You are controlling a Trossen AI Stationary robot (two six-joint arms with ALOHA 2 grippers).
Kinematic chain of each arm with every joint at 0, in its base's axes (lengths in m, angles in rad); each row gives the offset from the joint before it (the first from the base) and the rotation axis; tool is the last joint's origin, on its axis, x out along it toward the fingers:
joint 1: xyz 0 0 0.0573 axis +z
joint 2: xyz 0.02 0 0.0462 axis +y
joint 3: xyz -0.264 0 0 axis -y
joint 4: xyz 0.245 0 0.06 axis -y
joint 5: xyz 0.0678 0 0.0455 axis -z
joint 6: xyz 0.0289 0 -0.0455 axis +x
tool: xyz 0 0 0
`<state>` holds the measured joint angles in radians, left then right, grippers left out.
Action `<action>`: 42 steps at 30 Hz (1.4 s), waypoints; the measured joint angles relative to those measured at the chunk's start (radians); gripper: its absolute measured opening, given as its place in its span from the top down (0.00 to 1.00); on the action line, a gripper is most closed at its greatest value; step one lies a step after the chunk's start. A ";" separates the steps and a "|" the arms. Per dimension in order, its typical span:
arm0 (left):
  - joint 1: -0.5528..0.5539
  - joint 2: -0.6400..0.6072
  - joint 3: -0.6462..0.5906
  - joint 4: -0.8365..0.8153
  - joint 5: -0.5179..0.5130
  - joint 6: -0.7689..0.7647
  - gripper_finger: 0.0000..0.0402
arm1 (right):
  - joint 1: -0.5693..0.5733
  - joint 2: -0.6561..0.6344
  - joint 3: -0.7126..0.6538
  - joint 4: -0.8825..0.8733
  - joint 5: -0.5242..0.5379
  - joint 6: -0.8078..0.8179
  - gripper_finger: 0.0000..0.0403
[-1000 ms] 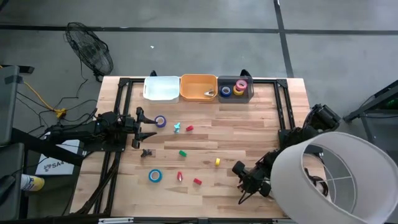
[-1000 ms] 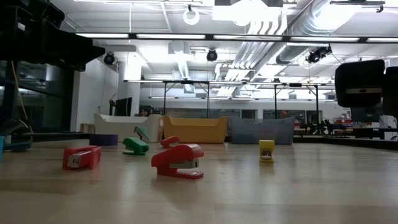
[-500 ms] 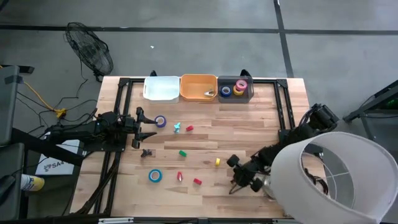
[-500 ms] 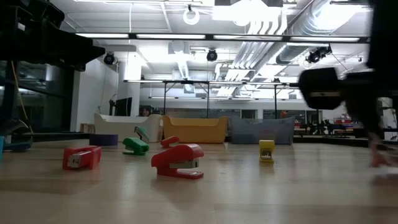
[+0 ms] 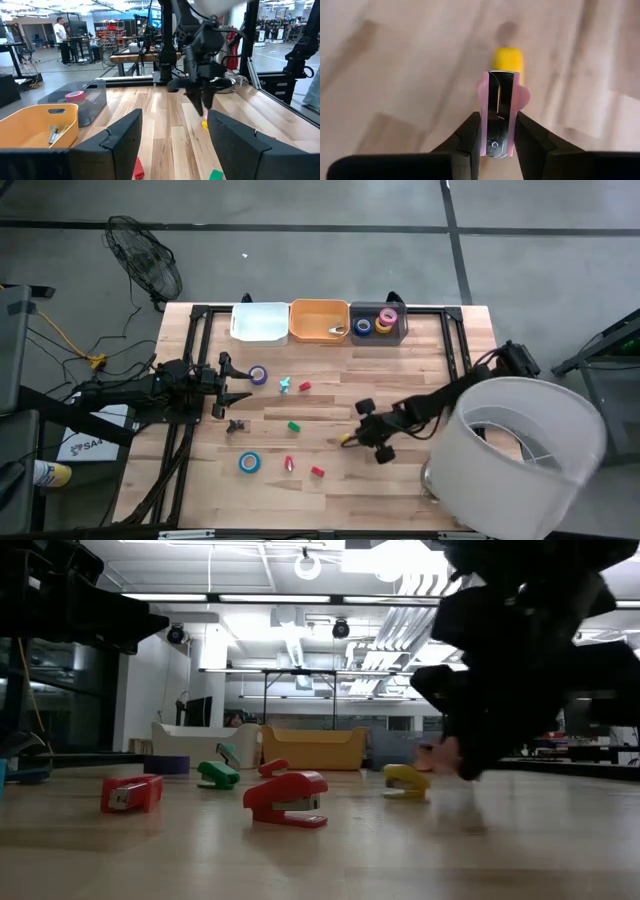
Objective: Pick and place Stapler, Stapler remover, tape
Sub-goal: Put the pink staple remover into the orange bin
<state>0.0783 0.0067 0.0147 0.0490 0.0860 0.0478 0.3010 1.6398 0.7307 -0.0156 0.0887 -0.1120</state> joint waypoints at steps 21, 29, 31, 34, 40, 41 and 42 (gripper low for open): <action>0.000 0.000 0.000 0.000 0.000 0.000 0.45 | -0.116 -0.002 0.001 0.045 0.031 -0.025 0.80; 0.000 0.000 0.000 0.000 0.000 0.000 0.45 | -0.161 -0.002 0.001 0.069 0.069 -0.024 0.80; 0.000 0.000 0.000 0.000 0.000 0.000 0.45 | -0.177 -0.002 0.001 0.083 0.070 -0.024 0.80; 0.000 0.000 0.000 0.000 0.000 0.000 0.45 | -0.199 -0.002 0.001 0.101 0.069 -0.026 0.80; 0.000 0.000 0.000 0.000 0.000 0.000 0.45 | -0.260 -0.003 0.001 0.132 0.066 -0.027 0.80; 0.000 0.000 0.000 0.000 0.000 0.000 0.45 | -0.272 -0.003 0.001 0.138 0.066 -0.027 0.80; 0.000 0.000 0.000 0.000 0.000 0.000 0.45 | -0.283 -0.003 0.001 0.146 0.066 -0.027 0.80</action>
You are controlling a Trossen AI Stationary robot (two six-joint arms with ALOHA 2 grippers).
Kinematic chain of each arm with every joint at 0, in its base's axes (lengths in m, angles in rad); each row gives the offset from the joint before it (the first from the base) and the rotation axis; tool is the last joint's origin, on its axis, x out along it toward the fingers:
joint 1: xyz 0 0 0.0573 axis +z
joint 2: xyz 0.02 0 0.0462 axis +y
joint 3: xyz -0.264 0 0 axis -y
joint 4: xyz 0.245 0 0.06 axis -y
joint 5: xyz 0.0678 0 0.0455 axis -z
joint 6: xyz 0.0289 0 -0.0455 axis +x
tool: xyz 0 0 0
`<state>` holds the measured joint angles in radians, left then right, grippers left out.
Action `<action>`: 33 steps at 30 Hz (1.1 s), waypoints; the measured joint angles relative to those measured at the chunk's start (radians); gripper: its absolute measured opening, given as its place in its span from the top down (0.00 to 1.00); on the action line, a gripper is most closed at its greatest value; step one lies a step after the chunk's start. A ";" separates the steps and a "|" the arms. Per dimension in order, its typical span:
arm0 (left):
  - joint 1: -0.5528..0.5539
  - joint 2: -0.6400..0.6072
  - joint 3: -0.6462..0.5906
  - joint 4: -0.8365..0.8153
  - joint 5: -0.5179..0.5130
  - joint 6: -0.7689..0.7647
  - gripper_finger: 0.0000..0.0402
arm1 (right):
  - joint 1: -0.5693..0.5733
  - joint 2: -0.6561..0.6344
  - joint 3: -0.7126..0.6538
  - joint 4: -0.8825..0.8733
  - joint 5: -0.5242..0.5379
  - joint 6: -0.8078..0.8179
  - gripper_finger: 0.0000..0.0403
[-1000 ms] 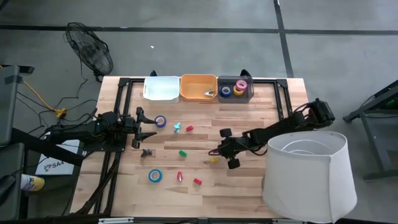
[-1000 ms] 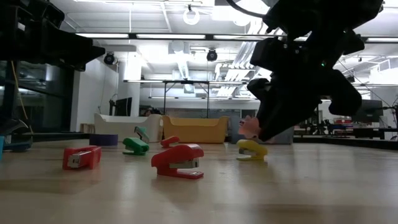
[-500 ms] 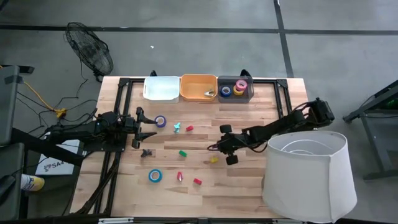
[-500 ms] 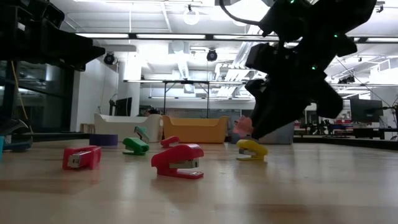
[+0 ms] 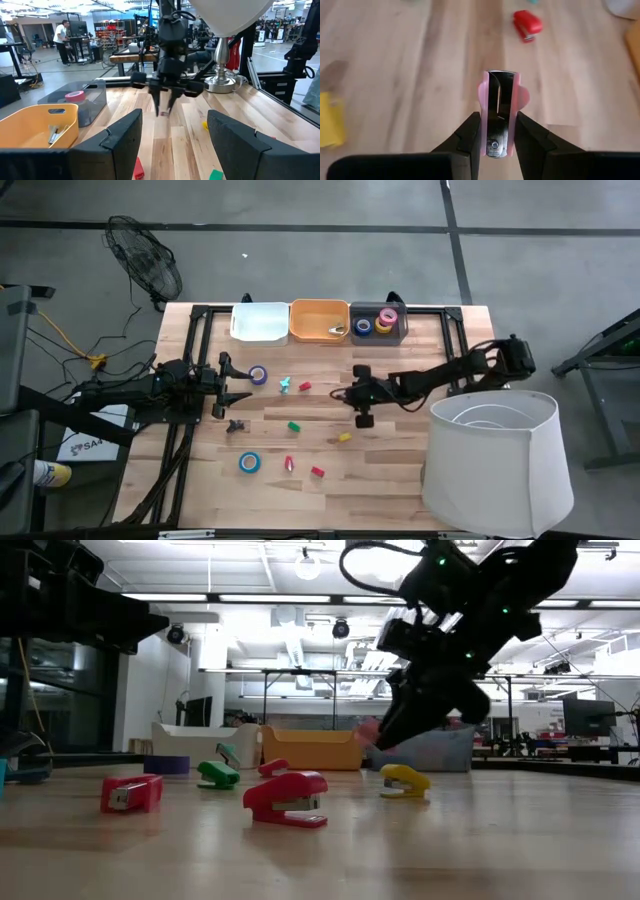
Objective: Pick and place Stapler, Stapler remover, tape
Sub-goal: Put the pink staple remover into the orange bin
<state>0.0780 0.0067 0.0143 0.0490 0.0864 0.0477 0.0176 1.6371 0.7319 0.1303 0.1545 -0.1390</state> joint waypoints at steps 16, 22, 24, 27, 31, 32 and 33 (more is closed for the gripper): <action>0.000 0.000 0.000 0.000 0.000 0.000 0.45 | -0.189 0.025 0.133 0.048 0.097 0.079 0.79; 0.000 0.000 0.000 0.000 0.000 0.000 0.45 | -0.279 0.121 0.283 0.032 0.099 0.120 0.79; 0.000 0.000 0.000 0.000 0.000 0.000 0.45 | -0.311 0.150 0.336 0.006 0.098 0.147 0.79; 0.000 0.000 0.000 0.000 0.000 0.000 0.45 | -0.354 0.192 0.413 -0.048 0.097 0.191 0.79; 0.000 0.000 0.000 0.000 0.000 0.000 0.45 | -0.410 0.236 0.496 -0.119 0.063 0.219 0.79; 0.000 0.000 0.000 0.000 0.000 0.000 0.45 | -0.422 0.245 0.513 -0.143 0.053 0.222 0.79; 0.000 0.000 0.000 0.000 0.000 0.000 0.45 | -0.434 0.253 0.532 -0.163 0.042 0.228 0.79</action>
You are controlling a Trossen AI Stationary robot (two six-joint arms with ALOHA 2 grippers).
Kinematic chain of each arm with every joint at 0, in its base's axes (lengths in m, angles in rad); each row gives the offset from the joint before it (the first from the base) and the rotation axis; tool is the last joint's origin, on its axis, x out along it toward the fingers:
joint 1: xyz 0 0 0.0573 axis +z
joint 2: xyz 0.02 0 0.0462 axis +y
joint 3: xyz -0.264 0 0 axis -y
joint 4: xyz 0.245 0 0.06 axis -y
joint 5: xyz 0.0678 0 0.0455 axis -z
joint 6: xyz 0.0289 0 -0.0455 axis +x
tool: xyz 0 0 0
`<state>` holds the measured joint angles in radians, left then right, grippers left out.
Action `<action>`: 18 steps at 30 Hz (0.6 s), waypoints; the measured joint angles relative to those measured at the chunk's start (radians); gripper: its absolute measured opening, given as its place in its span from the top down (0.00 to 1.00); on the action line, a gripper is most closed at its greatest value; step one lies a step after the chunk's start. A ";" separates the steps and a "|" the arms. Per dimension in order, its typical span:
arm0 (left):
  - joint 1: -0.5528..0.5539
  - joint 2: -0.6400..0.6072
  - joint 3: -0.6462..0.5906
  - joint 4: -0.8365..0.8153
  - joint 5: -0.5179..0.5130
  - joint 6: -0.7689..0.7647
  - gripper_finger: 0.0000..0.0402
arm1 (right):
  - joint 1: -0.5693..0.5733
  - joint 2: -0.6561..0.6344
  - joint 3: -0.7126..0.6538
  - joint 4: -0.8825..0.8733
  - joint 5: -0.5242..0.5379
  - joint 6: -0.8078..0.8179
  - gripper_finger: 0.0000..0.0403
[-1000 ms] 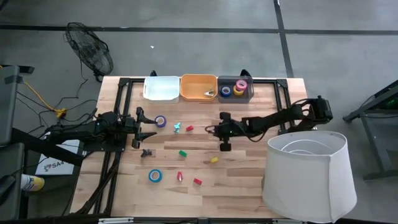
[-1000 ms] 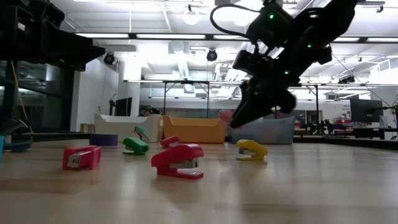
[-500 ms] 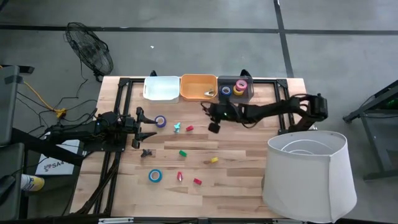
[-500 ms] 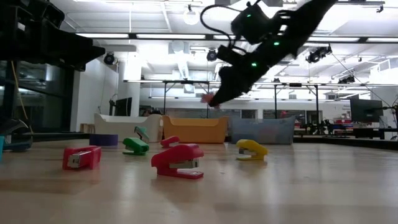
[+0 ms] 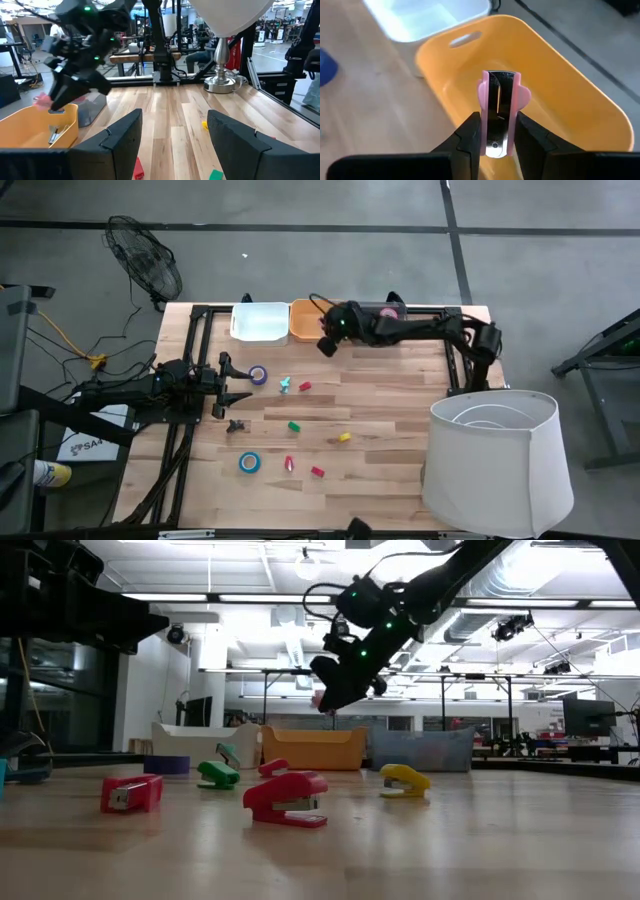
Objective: Pick and place Stapler, Stapler remover, tape
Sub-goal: Put the pink staple remover into the orange bin
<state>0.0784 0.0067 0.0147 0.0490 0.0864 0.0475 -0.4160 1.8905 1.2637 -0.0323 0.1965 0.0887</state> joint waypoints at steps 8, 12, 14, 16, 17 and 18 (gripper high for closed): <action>0.000 0.000 0.000 0.000 0.000 0.000 0.45 | -0.073 0.086 0.170 -0.196 -0.062 -0.009 0.79; 0.000 0.000 0.000 0.000 0.000 0.000 0.45 | -0.097 0.138 0.263 -0.282 -0.093 -0.040 0.79; 0.000 0.000 0.000 0.000 0.000 0.000 0.45 | -0.104 0.160 0.306 -0.317 -0.102 -0.046 0.79; 0.000 0.000 0.000 0.000 0.000 0.000 0.45 | -0.110 0.179 0.344 -0.354 -0.102 -0.055 0.79; 0.000 0.000 0.000 0.000 0.000 0.000 0.45 | -0.112 0.189 0.363 -0.378 -0.104 -0.066 0.79; 0.000 0.000 0.000 0.000 0.000 0.000 0.45 | -0.114 0.197 0.380 -0.405 -0.107 -0.068 0.79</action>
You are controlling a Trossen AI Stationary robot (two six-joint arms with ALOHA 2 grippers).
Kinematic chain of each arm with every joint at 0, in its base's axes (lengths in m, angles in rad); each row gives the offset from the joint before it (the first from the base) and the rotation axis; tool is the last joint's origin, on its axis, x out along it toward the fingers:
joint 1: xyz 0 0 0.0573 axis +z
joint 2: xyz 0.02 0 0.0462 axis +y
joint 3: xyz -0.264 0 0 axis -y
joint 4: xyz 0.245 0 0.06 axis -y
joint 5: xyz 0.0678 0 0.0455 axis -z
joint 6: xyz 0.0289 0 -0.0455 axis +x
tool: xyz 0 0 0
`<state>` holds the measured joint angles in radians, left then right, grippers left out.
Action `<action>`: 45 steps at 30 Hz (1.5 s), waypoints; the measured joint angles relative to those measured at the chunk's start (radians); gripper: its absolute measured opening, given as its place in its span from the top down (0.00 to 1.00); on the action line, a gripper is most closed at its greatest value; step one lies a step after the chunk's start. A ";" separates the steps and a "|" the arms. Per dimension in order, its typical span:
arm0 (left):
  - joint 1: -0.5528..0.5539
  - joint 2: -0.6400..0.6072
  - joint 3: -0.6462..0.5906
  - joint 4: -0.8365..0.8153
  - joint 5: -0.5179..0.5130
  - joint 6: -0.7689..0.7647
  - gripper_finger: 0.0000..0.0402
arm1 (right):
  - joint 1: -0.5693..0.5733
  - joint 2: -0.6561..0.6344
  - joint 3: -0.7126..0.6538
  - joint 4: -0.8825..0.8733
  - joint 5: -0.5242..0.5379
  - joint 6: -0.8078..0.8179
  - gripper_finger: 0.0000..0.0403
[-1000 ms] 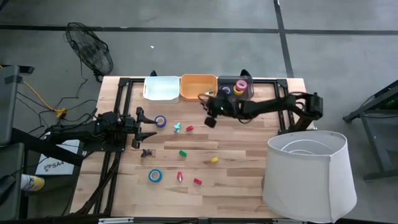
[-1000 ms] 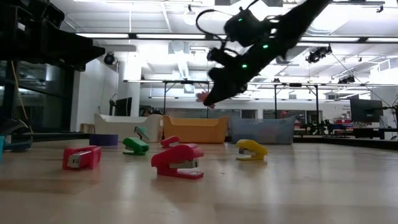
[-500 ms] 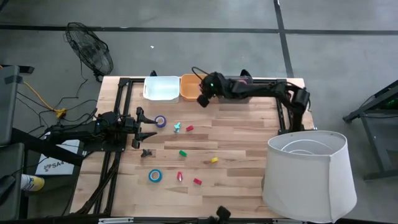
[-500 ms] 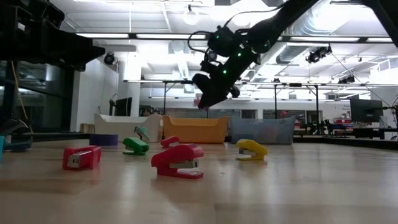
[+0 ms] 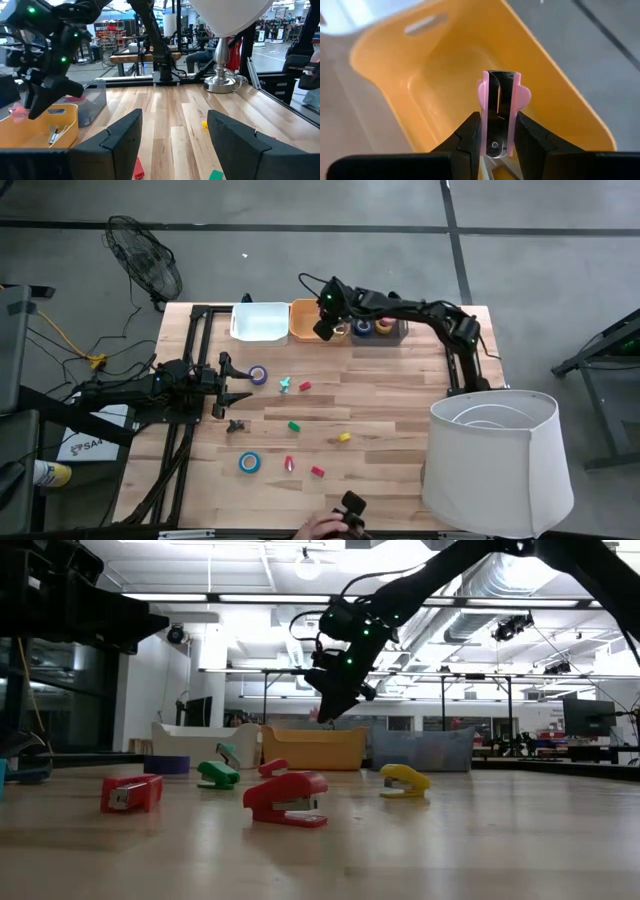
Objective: Pick and place Stapler, Stapler remover, tape
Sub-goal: Put the pink staple remover into the orange bin, then put the yellow stapler into the white bin
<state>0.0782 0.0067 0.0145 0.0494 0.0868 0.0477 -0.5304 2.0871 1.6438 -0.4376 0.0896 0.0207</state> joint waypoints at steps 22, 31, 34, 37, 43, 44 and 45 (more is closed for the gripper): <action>0.000 0.000 0.000 0.000 0.000 0.000 0.45 | -0.021 0.012 0.064 -0.210 -0.073 -0.138 0.72; 0.000 0.000 0.000 0.000 0.000 0.000 0.45 | -0.019 0.012 0.064 -0.191 -0.074 -0.182 0.59; 0.000 0.000 0.000 0.000 0.000 0.000 0.45 | -0.019 0.012 0.064 -0.186 -0.066 -0.181 0.53; 0.000 0.000 0.000 0.000 0.000 0.000 0.45 | -0.019 0.012 0.064 -0.186 -0.040 -0.181 0.48; 0.000 0.000 0.000 0.000 0.000 0.000 0.45 | -0.017 0.004 0.062 -0.193 -0.024 -0.182 0.43; 0.000 0.000 0.000 0.000 0.000 0.000 0.45 | -0.013 -0.001 0.062 -0.193 -0.021 -0.183 0.43; 0.000 0.000 0.000 0.000 0.000 0.000 0.45 | -0.012 -0.011 0.062 -0.198 -0.022 -0.184 0.43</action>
<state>0.0784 0.0067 0.0146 0.0494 0.0865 0.0479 -0.5422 2.0760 1.7061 -0.6352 0.0676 -0.1631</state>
